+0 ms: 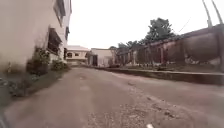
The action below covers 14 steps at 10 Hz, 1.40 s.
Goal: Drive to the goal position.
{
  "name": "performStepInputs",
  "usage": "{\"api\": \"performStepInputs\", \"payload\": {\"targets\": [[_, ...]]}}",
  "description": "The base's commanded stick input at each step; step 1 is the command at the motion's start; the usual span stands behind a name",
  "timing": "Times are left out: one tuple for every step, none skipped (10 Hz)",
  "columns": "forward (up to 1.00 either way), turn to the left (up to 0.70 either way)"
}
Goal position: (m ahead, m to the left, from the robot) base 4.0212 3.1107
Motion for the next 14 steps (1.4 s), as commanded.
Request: {"api": "performStepInputs", "payload": {"targets": [[1.0,0.0],[1.0,0.0],[1.0,0.0],[1.0,0.4],[1.0,0.4],[1.0,0.0],[1.0,0.0],[1.0,0.0],[1.0,0.0],[1.0,0.0],[1.0,0.0],[1.0,0.0],[1.0,0.0],[1.0,0.0]]}}
